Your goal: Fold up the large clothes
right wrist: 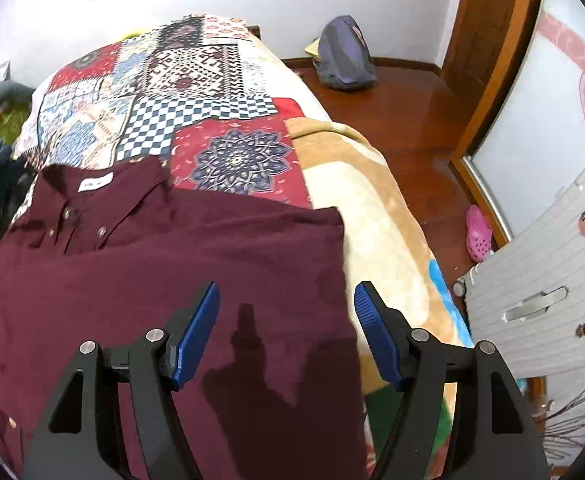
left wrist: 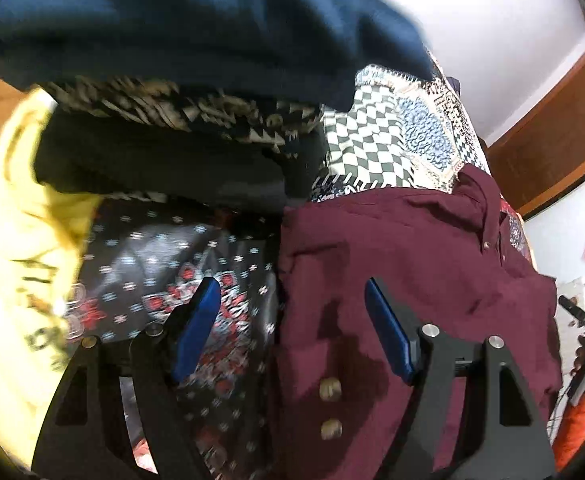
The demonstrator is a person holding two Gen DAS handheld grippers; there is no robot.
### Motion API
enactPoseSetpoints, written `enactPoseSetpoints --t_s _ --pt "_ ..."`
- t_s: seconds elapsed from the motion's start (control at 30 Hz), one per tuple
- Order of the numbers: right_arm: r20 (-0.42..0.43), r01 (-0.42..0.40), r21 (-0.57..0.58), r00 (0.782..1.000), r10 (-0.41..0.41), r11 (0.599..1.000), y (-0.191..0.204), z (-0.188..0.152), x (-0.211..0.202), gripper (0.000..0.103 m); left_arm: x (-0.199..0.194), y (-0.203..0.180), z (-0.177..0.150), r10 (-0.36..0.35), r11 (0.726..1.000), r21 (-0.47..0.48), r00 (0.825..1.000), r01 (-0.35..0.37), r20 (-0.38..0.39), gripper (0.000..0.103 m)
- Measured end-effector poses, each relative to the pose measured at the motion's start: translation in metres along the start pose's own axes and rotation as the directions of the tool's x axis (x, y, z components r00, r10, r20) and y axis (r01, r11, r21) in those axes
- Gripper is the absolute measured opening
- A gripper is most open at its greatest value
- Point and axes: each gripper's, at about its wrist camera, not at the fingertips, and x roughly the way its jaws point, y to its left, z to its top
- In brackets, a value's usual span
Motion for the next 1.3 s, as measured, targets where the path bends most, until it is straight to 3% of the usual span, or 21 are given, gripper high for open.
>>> enactPoseSetpoints --t_s 0.13,0.27,0.37,0.4,0.53,0.57,0.6,0.7,0.77,0.83,0.93,1.07,1.17,1.3 --pt "-0.035 -0.055 0.051 0.998 0.057 0.997 -0.015 0.007 0.016 0.066 0.03 0.009 0.005 -0.056 0.998 -0.045 0.997 0.054 -0.05 0.074" --pt "-0.08 -0.132 0.136 0.986 0.144 0.982 -0.028 0.013 0.045 0.066 0.049 0.014 0.008 -0.179 0.98 -0.103 0.979 0.169 -0.099 0.074" --pt "-0.089 -0.198 0.197 0.972 0.218 0.96 -0.036 0.017 0.062 0.065 0.051 0.01 0.011 -0.188 0.98 -0.089 0.978 0.18 -0.091 0.074" --pt "-0.083 -0.222 0.212 0.966 0.244 0.952 -0.037 0.018 0.065 0.061 0.05 0.009 0.012 -0.186 0.98 -0.083 0.979 0.179 -0.081 0.069" --pt "-0.072 -0.25 0.229 0.96 0.272 0.941 -0.039 0.021 0.071 0.041 0.045 0.0 0.016 -0.111 0.993 -0.039 0.993 0.109 -0.049 0.044" --pt "-0.064 -0.254 0.221 0.96 0.274 0.942 -0.037 0.022 0.069 0.032 0.043 -0.002 0.017 -0.107 0.994 -0.026 0.993 0.106 -0.039 0.025" --pt "-0.053 -0.251 0.206 0.962 0.267 0.946 -0.035 0.021 0.065 0.026 0.039 -0.008 0.017 -0.105 0.994 -0.006 0.994 0.105 -0.027 0.017" --pt "-0.008 -0.229 0.126 0.973 0.232 0.965 -0.026 0.02 0.046 0.013 0.025 -0.036 0.017 0.032 0.994 0.106 0.999 -0.034 0.019 0.012" --pt "0.035 -0.201 0.072 0.979 0.199 0.977 -0.021 0.022 0.031 0.01 0.012 -0.063 0.014 0.126 0.967 0.212 0.989 -0.14 0.077 0.004" --pt "0.076 -0.163 0.026 0.984 0.161 0.986 -0.013 0.026 0.018 0.008 -0.006 -0.09 0.013 0.181 0.931 0.291 0.971 -0.221 0.159 0.003" --pt "0.136 -0.145 -0.016 0.98 0.146 0.989 -0.008 0.033 -0.002 0.007 -0.032 -0.116 0.016 0.196 0.897 0.342 0.944 -0.282 0.264 0.003" --pt "0.205 -0.144 -0.036 0.968 0.148 0.989 -0.004 0.047 -0.023 0.007 -0.062 -0.14 0.036 0.155 0.894 0.351 0.928 -0.277 0.338 0.003" --pt "0.24 -0.143 -0.049 0.959 0.15 0.989 0.002 0.062 -0.031 0.007 -0.067 -0.154 0.053 0.164 0.88 0.364 0.913 -0.307 0.373 0.003" --pt "0.262 -0.11 -0.062 0.957 0.123 0.992 0.013 0.079 -0.022 0.007 -0.052 -0.159 0.072 0.172 0.871 0.38 0.917 -0.312 0.359 0.004"
